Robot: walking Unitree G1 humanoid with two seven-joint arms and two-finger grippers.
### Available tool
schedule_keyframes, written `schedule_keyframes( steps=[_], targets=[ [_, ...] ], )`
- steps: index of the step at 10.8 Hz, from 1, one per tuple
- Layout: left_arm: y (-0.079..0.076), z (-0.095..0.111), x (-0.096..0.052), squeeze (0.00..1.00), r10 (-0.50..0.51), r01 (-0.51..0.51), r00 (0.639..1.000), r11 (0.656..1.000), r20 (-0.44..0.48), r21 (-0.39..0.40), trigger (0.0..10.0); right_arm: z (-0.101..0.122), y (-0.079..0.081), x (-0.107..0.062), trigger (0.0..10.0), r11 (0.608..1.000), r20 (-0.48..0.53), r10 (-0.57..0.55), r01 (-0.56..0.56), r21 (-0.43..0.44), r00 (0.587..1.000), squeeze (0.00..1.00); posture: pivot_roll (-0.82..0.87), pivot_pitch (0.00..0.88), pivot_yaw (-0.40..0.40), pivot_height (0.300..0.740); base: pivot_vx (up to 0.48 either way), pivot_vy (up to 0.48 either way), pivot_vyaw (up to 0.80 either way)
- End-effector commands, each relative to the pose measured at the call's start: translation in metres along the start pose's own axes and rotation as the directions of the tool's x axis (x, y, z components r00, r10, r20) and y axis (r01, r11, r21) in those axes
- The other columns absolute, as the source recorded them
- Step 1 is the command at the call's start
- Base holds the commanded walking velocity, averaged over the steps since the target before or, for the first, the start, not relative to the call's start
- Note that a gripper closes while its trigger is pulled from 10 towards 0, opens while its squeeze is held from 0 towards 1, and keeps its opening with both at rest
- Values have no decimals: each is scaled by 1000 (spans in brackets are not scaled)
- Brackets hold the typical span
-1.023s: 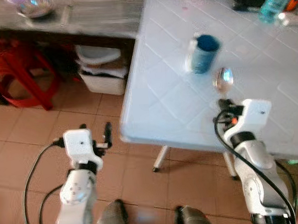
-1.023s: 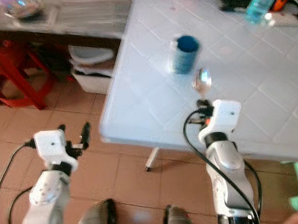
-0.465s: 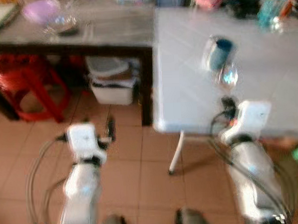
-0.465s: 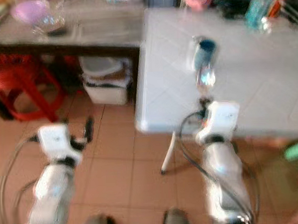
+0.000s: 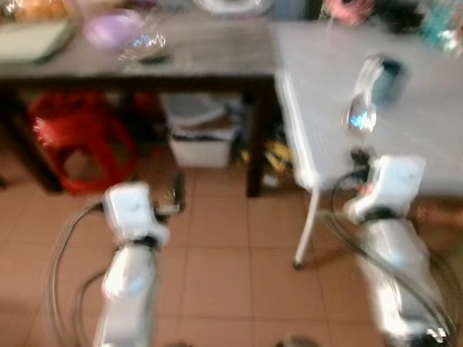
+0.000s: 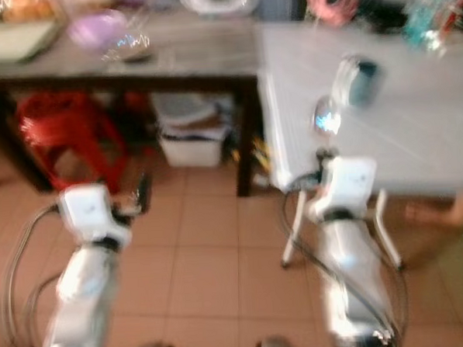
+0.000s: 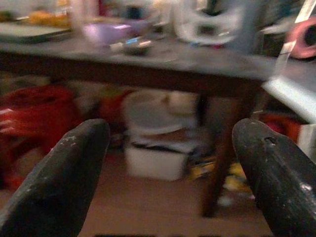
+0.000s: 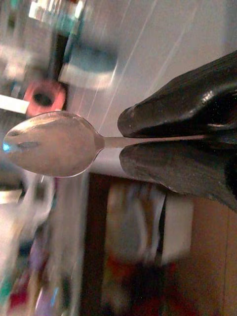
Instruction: Setting the table
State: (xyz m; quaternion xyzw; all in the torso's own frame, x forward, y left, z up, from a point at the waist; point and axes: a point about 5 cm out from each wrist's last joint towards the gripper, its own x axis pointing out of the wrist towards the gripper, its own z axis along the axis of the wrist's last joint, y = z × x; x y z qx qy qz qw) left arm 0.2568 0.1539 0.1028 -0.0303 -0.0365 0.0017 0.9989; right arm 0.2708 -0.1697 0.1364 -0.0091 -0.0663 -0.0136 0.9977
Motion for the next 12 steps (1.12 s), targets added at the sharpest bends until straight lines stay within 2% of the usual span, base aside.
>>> schedule_keyframes(
  steps=[1, 2, 3, 4, 6, 9, 10, 11, 12],
  targets=[
    [-10, 2, 2, 1000, -33, 34, 999, 999, 12, -19, 10000, 5, -9, 1, 10000, 999, 24, -28, 28, -22, 999, 0, -48, 50, -6, 740, 371, 0, 0],
    [-13, 4, 3, 1000, -54, 54, 998, 999, 28, -3, 10000, 4, -9, 2, 10000, 999, 27, -27, 27, -23, 999, 0, -49, 50, -5, 740, 398, 0, 0],
    [-15, 4, 3, 0, -70, 70, 997, 997, 35, -11, 10000, 4, -10, 2, 10000, 999, 29, -28, 29, -24, 999, 0, -50, 51, -5, 740, 311, 0, 0],
    [-16, 5, 2, 0, -83, 84, 996, 996, 43, -17, 10000, 3, -10, 1, 10000, 999, 27, -28, 29, -26, 999, 0, -49, 56, -6, 740, 480, 0, 0],
    [-14, 5, 0, 0, -68, 69, 997, 997, 47, -32, 0, 3, -10, 1, 10000, 999, 25, -25, 26, -27, 999, 0, -48, 62, -8, 740, 480, 0, 0],
    [-14, 5, -1, 0, -67, 69, 997, 997, 48, -32, 0, 3, -10, 1, 10000, 999, 25, -23, 24, -27, 999, 0, -48, 62, -8, 740, 480, 0, 0],
    [-15, 5, 1, 0, -75, 76, 996, 997, 45, -33, 10000, 3, -10, 1, 10000, 999, 25, -21, 22, -29, 999, 0, -54, 64, -7, 740, 480, 0, 0],
    [-14, 4, 1, 0, -67, 68, 997, 998, 39, -19, 10000, 3, -10, 1, 10000, 999, 25, -20, 21, -29, 999, 0, -54, 65, -6, 740, 480, 0, 0],
    [-14, 4, 1, 1000, -65, 66, 997, 997, 38, -30, 10000, 3, -10, 1, 10000, 999, 24, -20, 20, -30, 1000, 0, -54, 65, -6, 740, 480, 0, 0]
  ],
)
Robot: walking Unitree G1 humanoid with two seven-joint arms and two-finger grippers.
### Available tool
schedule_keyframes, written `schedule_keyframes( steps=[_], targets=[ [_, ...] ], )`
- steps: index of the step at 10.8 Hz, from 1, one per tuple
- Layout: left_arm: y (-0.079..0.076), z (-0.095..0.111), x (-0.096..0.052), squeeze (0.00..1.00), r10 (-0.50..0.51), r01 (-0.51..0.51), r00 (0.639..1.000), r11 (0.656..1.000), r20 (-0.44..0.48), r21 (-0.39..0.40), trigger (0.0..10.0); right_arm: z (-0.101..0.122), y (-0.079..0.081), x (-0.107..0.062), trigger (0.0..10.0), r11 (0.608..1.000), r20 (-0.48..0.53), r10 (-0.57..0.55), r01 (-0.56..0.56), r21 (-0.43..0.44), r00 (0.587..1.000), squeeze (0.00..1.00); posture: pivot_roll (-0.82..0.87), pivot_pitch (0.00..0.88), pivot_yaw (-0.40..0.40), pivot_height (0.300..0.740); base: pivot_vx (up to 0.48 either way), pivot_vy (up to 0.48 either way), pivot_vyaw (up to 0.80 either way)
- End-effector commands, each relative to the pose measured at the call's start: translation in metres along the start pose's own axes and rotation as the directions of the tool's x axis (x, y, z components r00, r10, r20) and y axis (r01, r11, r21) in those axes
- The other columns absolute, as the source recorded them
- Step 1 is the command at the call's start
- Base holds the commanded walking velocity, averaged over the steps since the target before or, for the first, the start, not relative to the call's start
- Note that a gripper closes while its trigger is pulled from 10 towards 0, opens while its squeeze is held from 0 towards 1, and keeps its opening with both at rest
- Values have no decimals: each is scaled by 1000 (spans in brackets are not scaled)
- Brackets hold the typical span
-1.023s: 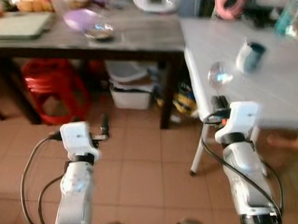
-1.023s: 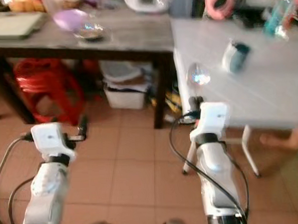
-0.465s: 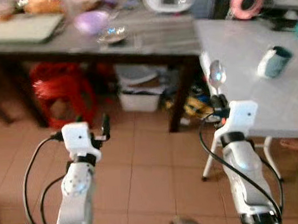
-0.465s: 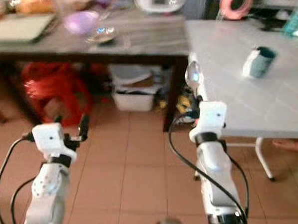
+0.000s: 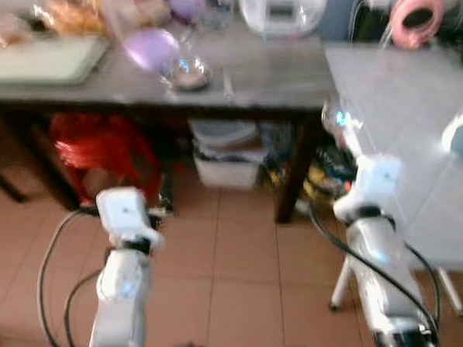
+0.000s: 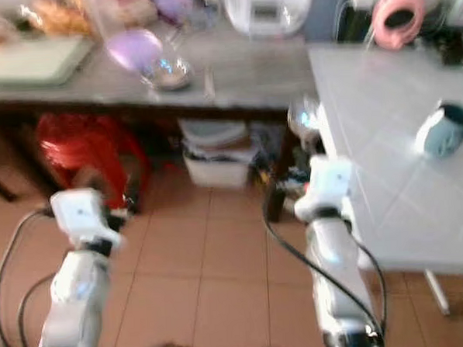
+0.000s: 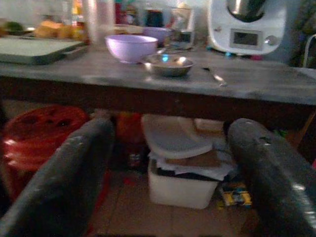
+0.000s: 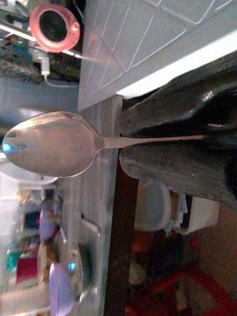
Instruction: Setting the table
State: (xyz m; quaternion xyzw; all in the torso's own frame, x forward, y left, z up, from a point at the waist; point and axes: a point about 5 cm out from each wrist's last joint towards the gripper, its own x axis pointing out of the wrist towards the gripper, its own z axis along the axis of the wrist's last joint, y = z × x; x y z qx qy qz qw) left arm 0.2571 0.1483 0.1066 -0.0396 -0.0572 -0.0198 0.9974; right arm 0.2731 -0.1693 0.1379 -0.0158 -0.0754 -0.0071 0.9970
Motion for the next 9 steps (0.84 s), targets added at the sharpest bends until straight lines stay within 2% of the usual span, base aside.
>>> schedule_keyframes(
  steps=[1, 2, 7, 8, 9],
  targets=[
    [-7, 1, 2, 1000, -19, 19, 1000, 1000, 4, -24, 10000, 1, -10, -1, 10000, 999, 5, -32, 32, -19, 999, 0, -53, 64, -5, 740, 480, 0, 0],
    [-3, 2, 3, 1000, 2, -2, 1000, 1000, 11, 0, 10000, 1, -10, -1, 10000, 999, 4, -30, 31, -19, 1000, 0, -51, 64, -4, 740, 480, 0, 0],
    [-5, 1, 4, 1000, -12, 12, 1000, 1000, 1, -2, 10000, 1, -9, -1, 10000, 999, 6, -32, 32, -20, 999, 0, -54, 66, -1, 740, 478, 0, 0],
    [-4, 1, 3, 0, -12, 12, 1000, 1000, -4, 1, 10000, 1, -9, -1, 10000, 999, 7, -32, 32, -18, 999, 0, -53, 78, 0, 740, 446, 0, 0],
    [-4, 1, 3, 0, -15, 15, 1000, 1000, -10, 4, 10000, 1, -8, 0, 10000, 999, 7, -29, 29, -17, 1000, 0, -51, 82, -1, 740, 439, 0, 0]
  ],
)
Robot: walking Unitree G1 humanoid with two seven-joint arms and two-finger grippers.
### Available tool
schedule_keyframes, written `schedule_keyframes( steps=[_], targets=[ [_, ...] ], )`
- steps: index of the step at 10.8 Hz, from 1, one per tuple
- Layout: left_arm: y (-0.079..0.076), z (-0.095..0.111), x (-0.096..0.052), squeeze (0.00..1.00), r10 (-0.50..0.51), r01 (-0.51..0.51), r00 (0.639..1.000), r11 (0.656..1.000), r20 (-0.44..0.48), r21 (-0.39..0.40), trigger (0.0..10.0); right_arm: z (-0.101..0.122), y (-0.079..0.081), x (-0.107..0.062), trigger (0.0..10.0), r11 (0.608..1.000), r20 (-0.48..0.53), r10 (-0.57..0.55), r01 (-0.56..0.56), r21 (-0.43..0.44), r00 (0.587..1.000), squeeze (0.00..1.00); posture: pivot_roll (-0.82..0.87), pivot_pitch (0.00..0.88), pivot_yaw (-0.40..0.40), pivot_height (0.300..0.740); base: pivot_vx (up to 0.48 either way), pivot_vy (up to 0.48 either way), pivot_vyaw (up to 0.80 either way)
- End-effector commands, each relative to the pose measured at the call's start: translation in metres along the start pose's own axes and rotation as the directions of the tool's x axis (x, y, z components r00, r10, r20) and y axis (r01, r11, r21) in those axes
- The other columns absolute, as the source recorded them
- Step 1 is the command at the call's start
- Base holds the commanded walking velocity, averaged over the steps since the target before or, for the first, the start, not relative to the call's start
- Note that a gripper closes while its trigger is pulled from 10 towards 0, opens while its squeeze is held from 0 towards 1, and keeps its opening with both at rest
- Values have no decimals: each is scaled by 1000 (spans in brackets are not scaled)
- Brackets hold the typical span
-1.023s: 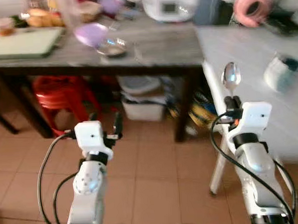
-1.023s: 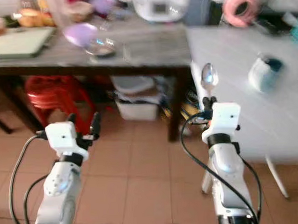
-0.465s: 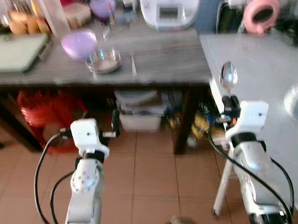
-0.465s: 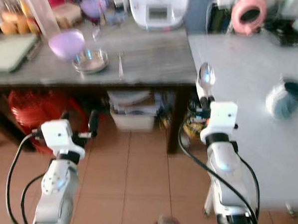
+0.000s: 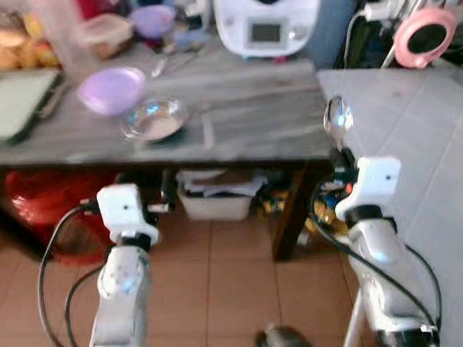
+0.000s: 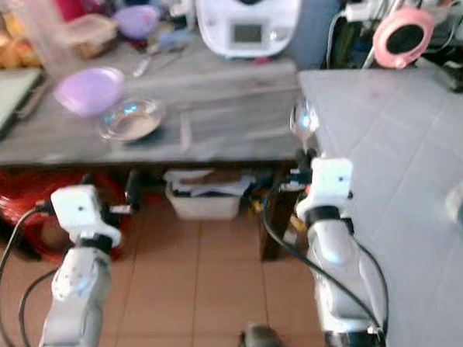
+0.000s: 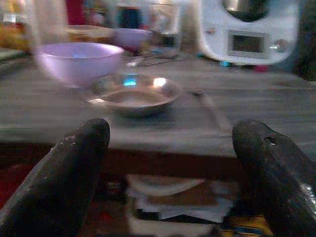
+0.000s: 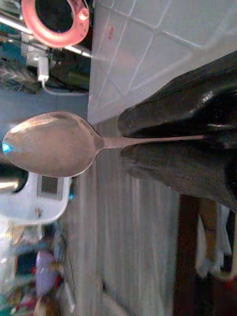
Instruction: Setting the table
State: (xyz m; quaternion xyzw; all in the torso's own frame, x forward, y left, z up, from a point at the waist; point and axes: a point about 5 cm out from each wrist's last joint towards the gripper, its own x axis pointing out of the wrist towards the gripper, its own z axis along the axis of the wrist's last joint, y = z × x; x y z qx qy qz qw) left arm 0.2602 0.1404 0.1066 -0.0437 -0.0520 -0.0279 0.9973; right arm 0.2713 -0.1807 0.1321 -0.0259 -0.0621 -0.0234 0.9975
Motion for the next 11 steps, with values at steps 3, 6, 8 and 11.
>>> schedule_keyframes(
  steps=[3, 6, 8, 11],
  targets=[
    [7, 1, -2, 0, 9, -9, 1000, 1000, -9, 18, 10000, 6, 4, 2, 10000, 1000, 27, 3, -3, 12, 1000, 0, -46, 92, -1, 740, 366, 228, 0],
    [7, 1, -1, 0, 4, -3, 1000, 1000, -20, 23, 10000, 5, 6, 3, 10000, 1000, 25, 2, -2, 18, 1000, 0, -41, 93, 4, 740, 85, 416, 0],
    [7, 3, -2, 0, 9, -9, 1000, 999, -7, 54, 10000, 4, 5, 4, 10000, 1000, 23, -9, 9, 18, 1000, 0, -33, 95, 6, 740, 0, 0, 0],
    [8, 5, -4, 0, 8, -8, 1000, 998, -8, 64, 10000, 1, -8, 15, 10000, 998, -8, -58, 58, 29, 998, 0, -21, 114, 10, 740, 0, 0, 0]
  ],
)
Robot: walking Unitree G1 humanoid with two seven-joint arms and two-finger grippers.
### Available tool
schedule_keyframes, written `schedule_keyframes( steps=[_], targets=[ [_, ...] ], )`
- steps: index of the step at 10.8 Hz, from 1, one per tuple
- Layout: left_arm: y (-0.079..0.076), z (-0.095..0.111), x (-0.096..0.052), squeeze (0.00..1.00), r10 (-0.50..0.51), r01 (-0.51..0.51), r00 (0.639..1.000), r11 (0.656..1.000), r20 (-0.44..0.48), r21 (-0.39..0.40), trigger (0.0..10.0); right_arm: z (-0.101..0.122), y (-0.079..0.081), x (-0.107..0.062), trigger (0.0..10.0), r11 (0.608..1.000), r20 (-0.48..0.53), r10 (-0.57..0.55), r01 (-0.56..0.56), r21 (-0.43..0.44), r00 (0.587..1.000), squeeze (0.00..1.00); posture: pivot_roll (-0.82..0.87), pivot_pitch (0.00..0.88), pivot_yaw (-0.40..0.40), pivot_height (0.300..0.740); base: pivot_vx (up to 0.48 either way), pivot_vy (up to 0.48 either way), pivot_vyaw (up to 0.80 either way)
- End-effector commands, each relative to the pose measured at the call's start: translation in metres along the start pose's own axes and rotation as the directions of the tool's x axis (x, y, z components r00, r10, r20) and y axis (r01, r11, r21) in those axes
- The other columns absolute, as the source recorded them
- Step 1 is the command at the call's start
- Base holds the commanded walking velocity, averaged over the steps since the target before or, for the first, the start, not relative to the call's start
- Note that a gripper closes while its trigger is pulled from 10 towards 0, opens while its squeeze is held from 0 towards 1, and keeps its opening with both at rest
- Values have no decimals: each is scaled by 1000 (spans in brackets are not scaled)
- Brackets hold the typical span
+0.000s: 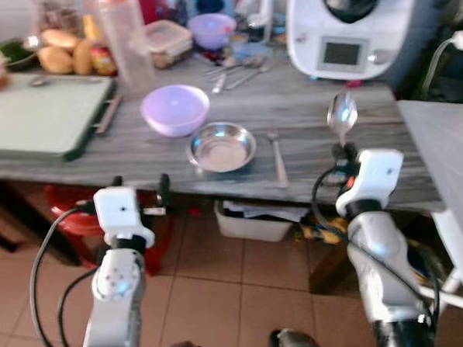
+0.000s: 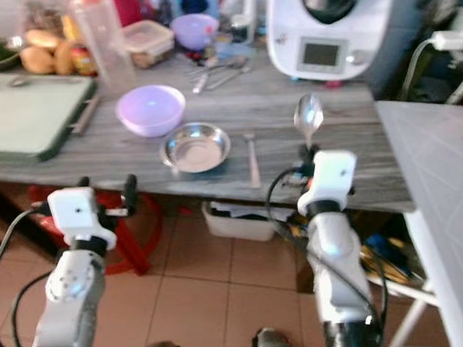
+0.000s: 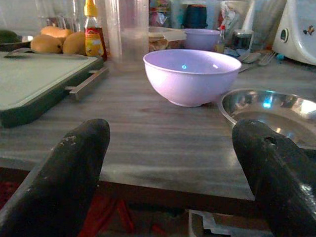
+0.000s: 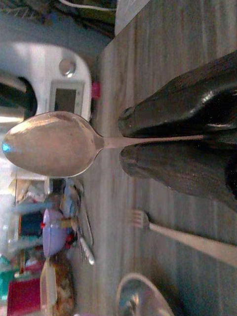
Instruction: Setting the table
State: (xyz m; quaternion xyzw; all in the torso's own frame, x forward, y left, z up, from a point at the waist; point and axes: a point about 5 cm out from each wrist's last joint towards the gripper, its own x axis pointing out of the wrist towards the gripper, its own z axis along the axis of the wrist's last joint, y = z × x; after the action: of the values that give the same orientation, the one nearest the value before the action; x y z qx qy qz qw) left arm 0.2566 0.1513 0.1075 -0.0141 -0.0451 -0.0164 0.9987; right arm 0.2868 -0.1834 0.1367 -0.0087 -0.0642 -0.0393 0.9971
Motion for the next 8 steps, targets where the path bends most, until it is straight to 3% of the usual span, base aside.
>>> schedule_keyframes(
  steps=[1, 5, 8],
  targets=[
    [-2, 3, -2, 0, -14, 14, 1000, 1000, 6, 12, 10000, -2, -10, 4, 10000, 999, -24, -43, 44, 18, 999, 0, -18, 116, 11, 740, 0, 0, 0],
    [1, 8, -4, 0, -27, 27, 999, 1000, 26, -2, 10000, 0, -13, 14, 10000, 998, -20, -48, 49, 47, 999, 0, -6, 113, 8, 740, 0, 0, 0],
    [3, 13, -9, 0, -43, 44, 998, 999, 40, -19, 10000, 11, -17, -2, 10000, 997, 47, -78, 77, 23, 996, 0, -11, 108, 9, 740, 339, 0, 0]
  ],
)
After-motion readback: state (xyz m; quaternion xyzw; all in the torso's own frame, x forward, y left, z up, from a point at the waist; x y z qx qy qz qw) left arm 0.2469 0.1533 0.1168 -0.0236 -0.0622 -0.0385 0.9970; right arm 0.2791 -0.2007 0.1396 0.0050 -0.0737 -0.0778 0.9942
